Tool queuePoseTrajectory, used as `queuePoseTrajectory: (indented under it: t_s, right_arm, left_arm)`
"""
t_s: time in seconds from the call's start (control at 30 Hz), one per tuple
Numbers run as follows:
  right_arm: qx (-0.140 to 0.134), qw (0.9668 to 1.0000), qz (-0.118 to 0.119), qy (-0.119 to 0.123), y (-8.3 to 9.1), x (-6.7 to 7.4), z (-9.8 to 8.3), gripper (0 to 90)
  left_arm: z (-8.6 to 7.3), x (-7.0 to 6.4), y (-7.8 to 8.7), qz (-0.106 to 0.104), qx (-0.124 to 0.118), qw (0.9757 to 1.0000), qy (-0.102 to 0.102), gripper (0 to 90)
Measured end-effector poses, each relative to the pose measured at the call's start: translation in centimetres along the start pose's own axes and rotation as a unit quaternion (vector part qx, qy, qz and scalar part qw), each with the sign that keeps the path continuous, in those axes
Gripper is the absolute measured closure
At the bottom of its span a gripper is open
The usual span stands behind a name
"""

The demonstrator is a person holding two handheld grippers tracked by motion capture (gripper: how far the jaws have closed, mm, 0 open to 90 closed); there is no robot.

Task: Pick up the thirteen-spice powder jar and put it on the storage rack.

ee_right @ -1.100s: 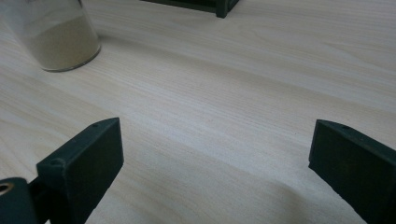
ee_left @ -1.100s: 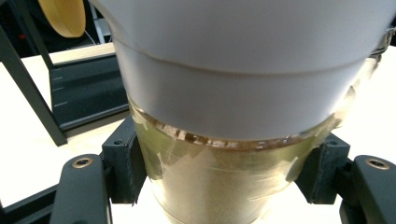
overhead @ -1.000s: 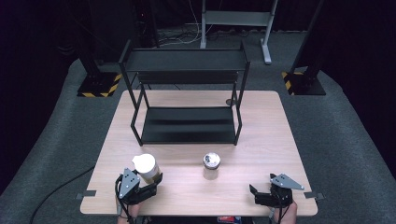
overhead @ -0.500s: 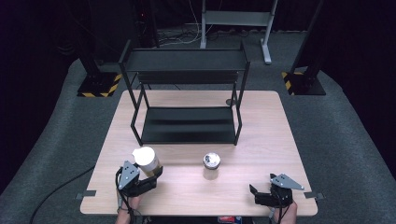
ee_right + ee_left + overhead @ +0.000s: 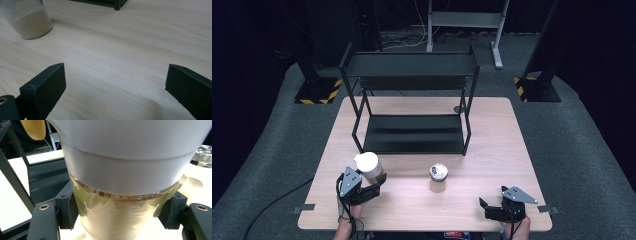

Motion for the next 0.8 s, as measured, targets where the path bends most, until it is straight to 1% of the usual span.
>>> queuePoseTrajectory:
  t_s: [0.1,0.37,0.73,0.8]
  right_arm:
    - [0.001,1.0000,0.001,0.000,0.0,0.0,0.0,2.4]
    - [0.002,1.0000,0.003,0.001,0.0,-0.1,0.1,2.3]
    - [0.003,1.0000,0.004,0.001,0.0,-0.1,0.1,2.3]
    - [0.003,1.0000,0.004,0.001,0.0,-0.1,0.1,2.3]
  left_arm:
    - [0.0,0.3,-0.3,-0.003,-0.001,1.0000,0.003,29.9]
    - [0.5,0.8,-0.9,-0.003,0.002,1.0000,-0.001,29.9]
    - [1.2,1.1,-1.5,-0.001,0.007,1.0000,-0.001,29.9]
    - [1.3,1.1,-1.6,0.001,0.008,1.0000,-0.004,29.9]
Point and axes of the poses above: each handheld gripper's, and its own axes: y roughly backward along the jaws, z roughly out of its top, x roughly to its left, the point moved 1 cm from there along -y, roughly forward along the jaws, and after that the axes turned 7 degrees about x, right-handed, at the moved point
